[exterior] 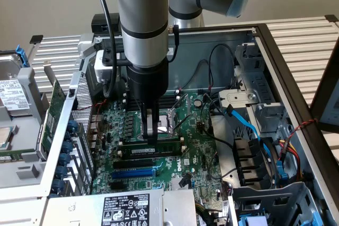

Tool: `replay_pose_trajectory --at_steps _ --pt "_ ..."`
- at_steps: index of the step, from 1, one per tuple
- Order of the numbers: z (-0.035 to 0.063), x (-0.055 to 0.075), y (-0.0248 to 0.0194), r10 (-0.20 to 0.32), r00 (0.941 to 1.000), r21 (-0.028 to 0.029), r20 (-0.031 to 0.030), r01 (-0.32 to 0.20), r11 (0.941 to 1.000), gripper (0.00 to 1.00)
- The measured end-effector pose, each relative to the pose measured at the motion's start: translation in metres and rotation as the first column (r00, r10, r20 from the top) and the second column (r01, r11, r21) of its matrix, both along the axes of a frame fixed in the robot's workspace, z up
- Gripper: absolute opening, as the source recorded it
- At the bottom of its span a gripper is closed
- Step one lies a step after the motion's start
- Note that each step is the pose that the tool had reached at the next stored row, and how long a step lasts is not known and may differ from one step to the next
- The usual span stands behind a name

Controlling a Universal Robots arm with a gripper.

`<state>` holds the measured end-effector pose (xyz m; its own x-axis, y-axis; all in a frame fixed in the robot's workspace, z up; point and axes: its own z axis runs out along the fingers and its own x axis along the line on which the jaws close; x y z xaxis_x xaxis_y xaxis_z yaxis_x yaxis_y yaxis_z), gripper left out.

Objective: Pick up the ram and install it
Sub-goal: 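Press down the ram until it locks into place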

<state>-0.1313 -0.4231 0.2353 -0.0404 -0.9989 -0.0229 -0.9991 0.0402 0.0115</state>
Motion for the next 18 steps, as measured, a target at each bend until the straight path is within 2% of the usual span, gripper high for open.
replay_pose_trajectory --at_steps 18 --pt "-0.0039 0.0 0.0001 0.0 1.0 0.0006 0.0005 0.0 1.0 0.11"
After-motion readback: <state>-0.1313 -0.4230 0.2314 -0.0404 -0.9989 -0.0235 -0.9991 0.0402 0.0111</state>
